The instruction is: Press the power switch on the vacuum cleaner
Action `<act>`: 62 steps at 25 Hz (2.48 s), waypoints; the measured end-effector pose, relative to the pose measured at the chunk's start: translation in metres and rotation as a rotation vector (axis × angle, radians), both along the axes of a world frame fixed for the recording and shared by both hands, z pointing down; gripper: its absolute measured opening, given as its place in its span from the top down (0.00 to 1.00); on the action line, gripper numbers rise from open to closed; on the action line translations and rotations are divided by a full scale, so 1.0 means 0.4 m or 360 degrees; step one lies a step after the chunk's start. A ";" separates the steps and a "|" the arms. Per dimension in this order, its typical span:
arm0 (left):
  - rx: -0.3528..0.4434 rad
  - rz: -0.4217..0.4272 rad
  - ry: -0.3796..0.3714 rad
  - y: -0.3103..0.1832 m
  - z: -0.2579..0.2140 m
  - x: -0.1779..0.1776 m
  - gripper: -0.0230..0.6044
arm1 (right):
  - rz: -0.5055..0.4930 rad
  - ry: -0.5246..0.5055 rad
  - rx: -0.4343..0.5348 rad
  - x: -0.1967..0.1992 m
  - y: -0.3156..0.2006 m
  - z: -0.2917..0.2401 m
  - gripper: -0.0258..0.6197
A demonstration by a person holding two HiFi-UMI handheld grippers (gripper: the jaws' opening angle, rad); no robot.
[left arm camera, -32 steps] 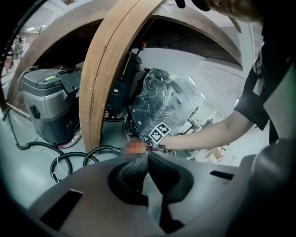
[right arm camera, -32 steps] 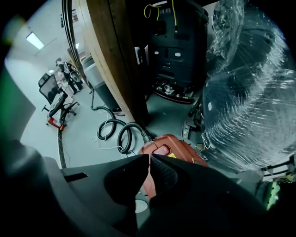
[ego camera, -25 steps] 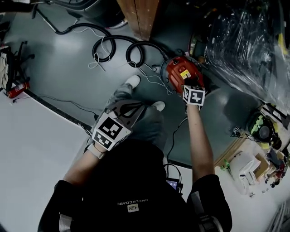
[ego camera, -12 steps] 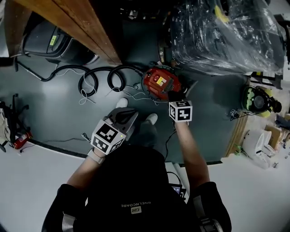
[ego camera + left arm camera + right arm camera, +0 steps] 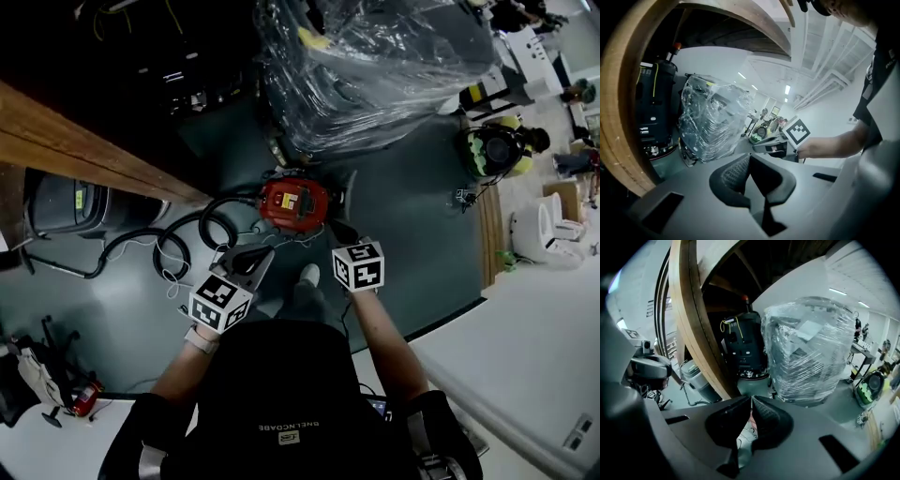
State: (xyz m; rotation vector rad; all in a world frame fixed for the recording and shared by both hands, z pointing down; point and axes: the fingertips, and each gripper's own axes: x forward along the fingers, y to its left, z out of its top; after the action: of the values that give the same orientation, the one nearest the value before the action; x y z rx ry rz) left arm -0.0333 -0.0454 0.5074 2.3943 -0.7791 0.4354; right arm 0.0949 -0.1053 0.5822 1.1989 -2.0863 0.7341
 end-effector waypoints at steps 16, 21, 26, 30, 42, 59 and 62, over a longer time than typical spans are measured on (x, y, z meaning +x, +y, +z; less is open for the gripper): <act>0.0205 0.0534 0.0113 -0.004 -0.203 0.334 0.94 | 0.0543 -0.0226 0.0444 0.257 0.179 -0.337 0.91; 0.0266 0.0648 0.0135 0.014 -0.252 0.393 0.94 | 0.0652 -0.0285 0.0611 0.309 0.233 -0.428 0.91; 0.0311 0.0725 0.0154 0.042 -0.297 0.436 0.94 | 0.0724 -0.0343 0.0784 0.367 0.280 -0.507 0.91; 0.0372 0.0766 0.0179 0.057 -0.329 0.472 0.94 | 0.0765 -0.0347 0.0889 0.407 0.317 -0.553 0.91; 0.0454 0.0820 0.0238 0.051 -0.387 0.549 0.94 | 0.0916 -0.0385 0.0963 0.507 0.393 -0.576 0.91; 0.0452 0.0847 0.0234 0.075 -0.385 0.590 0.94 | 0.1035 -0.0448 0.0995 0.566 0.437 -0.573 0.91; 0.0448 0.0839 0.0226 0.072 -0.376 0.588 0.94 | 0.1035 -0.0453 0.0990 0.568 0.435 -0.566 0.91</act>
State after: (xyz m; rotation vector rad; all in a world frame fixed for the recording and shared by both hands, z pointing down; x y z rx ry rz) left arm 0.2018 -0.0168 0.3570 2.8554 -0.1394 0.3703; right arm 0.3219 0.0685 0.3558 2.2991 -2.2368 0.5525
